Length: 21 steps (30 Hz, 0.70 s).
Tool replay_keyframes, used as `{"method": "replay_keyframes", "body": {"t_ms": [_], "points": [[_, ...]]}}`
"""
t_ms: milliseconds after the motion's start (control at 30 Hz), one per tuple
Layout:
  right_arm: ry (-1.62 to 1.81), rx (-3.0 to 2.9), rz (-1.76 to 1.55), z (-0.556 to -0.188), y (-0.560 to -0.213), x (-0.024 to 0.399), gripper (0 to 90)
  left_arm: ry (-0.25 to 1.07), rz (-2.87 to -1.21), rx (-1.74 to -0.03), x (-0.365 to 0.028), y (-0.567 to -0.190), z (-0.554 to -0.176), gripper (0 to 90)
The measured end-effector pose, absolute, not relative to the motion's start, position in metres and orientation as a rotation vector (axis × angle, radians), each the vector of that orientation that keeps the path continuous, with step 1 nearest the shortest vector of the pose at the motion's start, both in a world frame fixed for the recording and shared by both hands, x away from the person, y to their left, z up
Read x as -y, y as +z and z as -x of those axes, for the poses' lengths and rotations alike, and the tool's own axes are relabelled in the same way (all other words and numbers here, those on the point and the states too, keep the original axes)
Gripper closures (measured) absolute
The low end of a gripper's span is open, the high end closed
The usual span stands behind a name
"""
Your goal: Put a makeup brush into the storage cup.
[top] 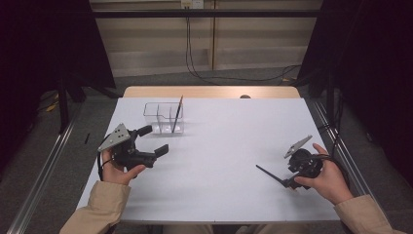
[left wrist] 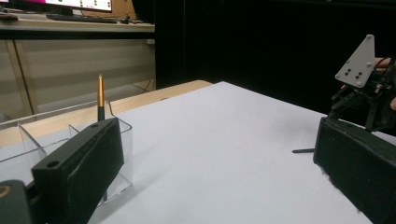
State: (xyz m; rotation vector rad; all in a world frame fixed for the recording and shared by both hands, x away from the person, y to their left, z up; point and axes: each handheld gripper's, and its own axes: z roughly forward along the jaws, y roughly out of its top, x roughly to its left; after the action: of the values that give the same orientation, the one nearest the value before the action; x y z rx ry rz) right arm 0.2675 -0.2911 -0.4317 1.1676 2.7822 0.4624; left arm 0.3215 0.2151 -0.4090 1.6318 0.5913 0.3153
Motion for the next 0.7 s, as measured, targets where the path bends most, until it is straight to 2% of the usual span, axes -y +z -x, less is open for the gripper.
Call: {"method": "replay_keyframes", "body": {"t_ms": [100,167,567,700], "points": [[0.448,-2.789,-1.156,-0.268,-0.432,0.29,40.1,0.318,-1.63,-0.591,-0.216,-0.409,-0.322,1.5],[0.428,-2.803,-1.142,-0.268,-0.433,0.289,45.8,0.314,-1.625,-0.597,-0.216,-0.408,-0.321,1.5],[0.341,-2.856,-1.141,-0.267,-0.441,0.285,62.3,0.312,-1.626,-0.595,-0.215,-0.409,-0.321,1.5],[0.338,-2.866,-1.15,-0.266,-0.443,0.285,70.7,0.313,-1.625,-0.595,-0.217,-0.408,-0.322,1.5]]}}
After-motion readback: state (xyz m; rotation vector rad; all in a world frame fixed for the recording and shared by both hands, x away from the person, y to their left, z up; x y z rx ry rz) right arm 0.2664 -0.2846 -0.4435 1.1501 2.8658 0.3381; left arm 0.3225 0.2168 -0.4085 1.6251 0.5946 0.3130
